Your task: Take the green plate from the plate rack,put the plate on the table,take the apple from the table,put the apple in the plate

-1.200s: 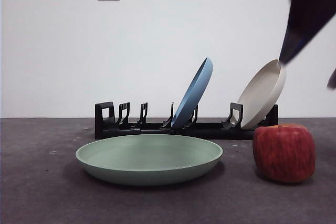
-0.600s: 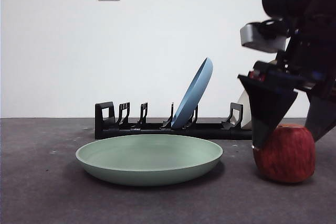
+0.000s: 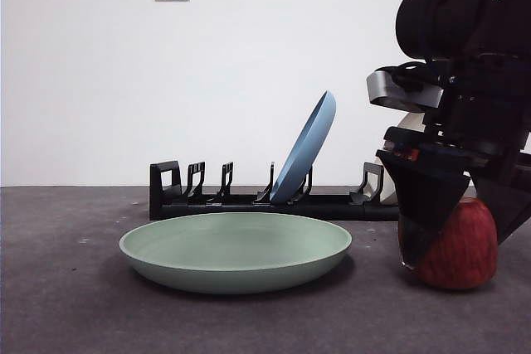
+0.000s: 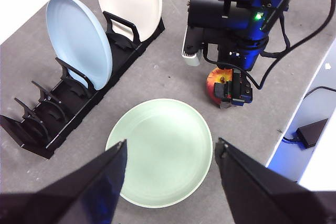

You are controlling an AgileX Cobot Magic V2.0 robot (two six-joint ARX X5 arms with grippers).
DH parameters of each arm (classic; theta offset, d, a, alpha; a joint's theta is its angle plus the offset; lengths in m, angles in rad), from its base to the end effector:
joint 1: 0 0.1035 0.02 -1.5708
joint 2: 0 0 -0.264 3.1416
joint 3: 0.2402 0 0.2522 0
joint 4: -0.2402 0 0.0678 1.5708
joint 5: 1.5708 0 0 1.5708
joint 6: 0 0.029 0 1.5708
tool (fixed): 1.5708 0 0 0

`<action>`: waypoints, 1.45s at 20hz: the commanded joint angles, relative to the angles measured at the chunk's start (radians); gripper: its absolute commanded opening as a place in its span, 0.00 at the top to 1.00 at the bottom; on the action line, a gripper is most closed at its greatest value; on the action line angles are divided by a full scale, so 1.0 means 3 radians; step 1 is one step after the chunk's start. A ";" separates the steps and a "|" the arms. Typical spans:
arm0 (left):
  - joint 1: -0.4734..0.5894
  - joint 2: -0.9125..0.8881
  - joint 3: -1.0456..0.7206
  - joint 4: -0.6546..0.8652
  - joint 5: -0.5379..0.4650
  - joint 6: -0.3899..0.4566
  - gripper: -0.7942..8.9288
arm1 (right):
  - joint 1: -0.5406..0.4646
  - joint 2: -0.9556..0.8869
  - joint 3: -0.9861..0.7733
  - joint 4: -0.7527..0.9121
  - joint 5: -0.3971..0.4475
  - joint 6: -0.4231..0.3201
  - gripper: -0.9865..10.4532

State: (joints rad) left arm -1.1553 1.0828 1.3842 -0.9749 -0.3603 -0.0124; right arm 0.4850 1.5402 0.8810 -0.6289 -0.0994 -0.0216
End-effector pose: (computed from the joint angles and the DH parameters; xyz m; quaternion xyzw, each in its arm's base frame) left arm 0.0846 -0.1665 0.4075 0.2217 0.2423 -0.3639 0.8716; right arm 0.2369 0.1281 0.1719 -0.1233 0.5868 0.2367 0.7645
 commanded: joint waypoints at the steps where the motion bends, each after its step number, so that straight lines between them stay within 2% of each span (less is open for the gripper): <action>1: -0.0005 0.0001 -0.0008 0.0003 -0.0011 -0.0037 0.63 | 0.0009 -0.0041 0.0006 0.0010 0.0018 0.0046 0.93; 7: -0.0004 0.0001 -0.0008 0.0001 -0.0010 -0.0036 0.63 | 0.0018 -0.0610 0.0037 0.0013 0.0167 0.0084 0.93; 12: -0.0005 0.0001 -0.0008 0.0001 -0.0005 -0.0036 0.63 | 0.0271 -0.0712 0.0351 0.0050 0.0164 0.0095 0.93; 15: -0.0005 0.0001 -0.0008 0.0003 -0.0005 -0.0034 0.63 | 0.0551 -0.0500 0.0623 0.0189 0.0172 0.0107 0.93; 19: -0.0005 0.0001 -0.0008 0.0001 -0.0003 -0.0034 0.63 | 0.0759 0.0025 0.0946 0.0376 0.0174 0.0108 0.93; 24: -0.0005 0.0001 -0.0008 0.0000 -0.0003 -0.0034 0.63 | 0.0903 0.0721 0.1217 0.0520 0.0167 0.0104 0.93; 29: -0.0005 0.0001 -0.0008 -0.0031 -0.0003 -0.0036 0.63 | 0.0969 0.1077 0.1223 0.0570 0.0168 0.0094 0.93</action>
State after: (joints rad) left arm -1.1553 1.0824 1.3842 -0.9848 -0.3595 -0.0124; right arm 0.7731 1.8610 1.2434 -0.4706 -0.0498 0.0036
